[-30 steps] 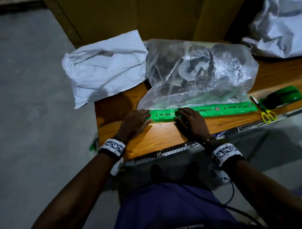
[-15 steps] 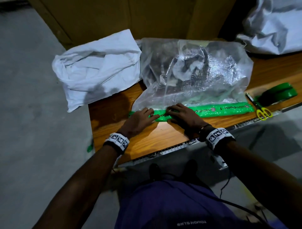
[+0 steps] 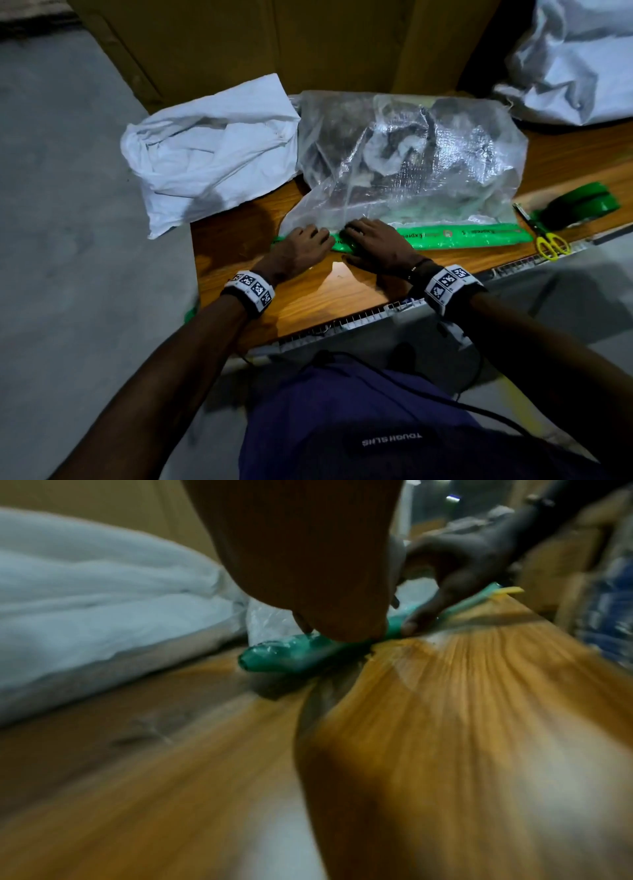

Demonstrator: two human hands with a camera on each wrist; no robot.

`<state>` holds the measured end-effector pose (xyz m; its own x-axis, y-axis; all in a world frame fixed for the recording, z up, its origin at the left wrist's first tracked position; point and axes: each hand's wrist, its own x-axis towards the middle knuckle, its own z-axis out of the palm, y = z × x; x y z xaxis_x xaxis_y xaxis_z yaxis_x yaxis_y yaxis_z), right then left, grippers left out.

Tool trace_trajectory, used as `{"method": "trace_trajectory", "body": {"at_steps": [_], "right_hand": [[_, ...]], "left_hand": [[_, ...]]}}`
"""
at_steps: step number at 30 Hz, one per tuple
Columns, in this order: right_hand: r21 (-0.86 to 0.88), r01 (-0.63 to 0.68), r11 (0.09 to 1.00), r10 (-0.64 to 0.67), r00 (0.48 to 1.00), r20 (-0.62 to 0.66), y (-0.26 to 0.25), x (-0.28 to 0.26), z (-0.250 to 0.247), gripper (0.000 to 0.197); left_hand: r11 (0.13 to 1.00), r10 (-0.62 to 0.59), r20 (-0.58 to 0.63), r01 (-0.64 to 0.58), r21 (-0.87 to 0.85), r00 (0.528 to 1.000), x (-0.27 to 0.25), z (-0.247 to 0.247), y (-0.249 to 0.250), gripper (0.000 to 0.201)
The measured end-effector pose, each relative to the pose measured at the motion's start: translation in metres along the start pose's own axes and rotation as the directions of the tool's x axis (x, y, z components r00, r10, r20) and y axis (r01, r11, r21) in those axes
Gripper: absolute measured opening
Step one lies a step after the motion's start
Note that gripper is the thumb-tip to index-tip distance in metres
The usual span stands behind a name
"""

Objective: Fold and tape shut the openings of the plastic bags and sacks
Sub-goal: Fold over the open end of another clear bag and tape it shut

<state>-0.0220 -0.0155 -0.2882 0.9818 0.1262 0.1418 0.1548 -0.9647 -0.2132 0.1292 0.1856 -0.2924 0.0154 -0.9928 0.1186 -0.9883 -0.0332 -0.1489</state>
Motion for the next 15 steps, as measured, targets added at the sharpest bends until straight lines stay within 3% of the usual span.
{"method": "trace_trajectory", "body": {"at_steps": [4, 8, 12, 15], "right_hand": [[0.019, -0.021, 1.0, 0.022, 1.0, -0.012, 0.006, 0.009, -0.008, 0.047], [0.058, -0.038, 0.998, 0.034, 0.997, 0.064, 0.008, 0.012, -0.013, 0.058], [0.069, -0.032, 0.997, 0.03, 0.999, 0.028, 0.006, 0.008, -0.001, 0.034], [0.077, -0.068, 0.995, 0.067, 0.998, 0.017, 0.007, 0.003, 0.003, 0.038]], "left_hand": [[0.996, -0.058, -0.07, 0.053, -0.073, 0.996, 0.015, -0.008, -0.021, 0.02], [0.988, -0.009, -0.009, 0.008, -0.153, 1.0, 0.009, -0.001, -0.023, 0.03], [0.974, -0.089, 0.067, 0.101, -0.203, 0.994, 0.002, -0.009, -0.002, 0.04], [0.98, -0.089, 0.134, 0.111, -0.166, 0.987, 0.004, -0.015, 0.004, 0.045]]}}
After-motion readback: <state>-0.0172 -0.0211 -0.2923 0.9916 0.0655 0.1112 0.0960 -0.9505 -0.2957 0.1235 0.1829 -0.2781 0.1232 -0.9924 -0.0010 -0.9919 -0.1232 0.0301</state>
